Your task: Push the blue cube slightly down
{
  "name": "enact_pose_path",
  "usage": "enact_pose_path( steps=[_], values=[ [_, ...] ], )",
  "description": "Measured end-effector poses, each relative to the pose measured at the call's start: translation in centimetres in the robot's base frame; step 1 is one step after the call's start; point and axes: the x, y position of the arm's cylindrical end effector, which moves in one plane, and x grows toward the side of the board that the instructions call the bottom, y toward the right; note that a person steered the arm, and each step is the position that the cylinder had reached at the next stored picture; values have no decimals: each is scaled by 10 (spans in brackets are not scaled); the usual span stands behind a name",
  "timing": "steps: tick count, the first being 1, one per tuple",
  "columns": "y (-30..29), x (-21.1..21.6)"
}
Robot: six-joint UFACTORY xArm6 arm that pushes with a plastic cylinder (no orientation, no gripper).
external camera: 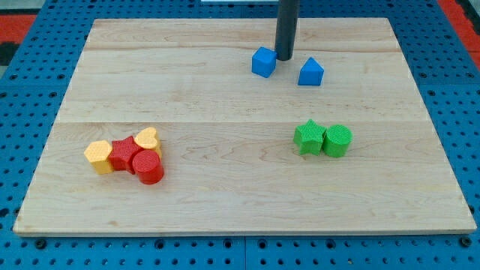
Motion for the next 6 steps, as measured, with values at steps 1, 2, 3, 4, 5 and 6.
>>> enact_pose_path(
  steps=[1,2,3,4,5,6],
  values=[
    [1,-2],
    [-1,-38],
    [-22,-10],
    [-51,2],
    [-8,-36],
    [82,-66]
  ],
)
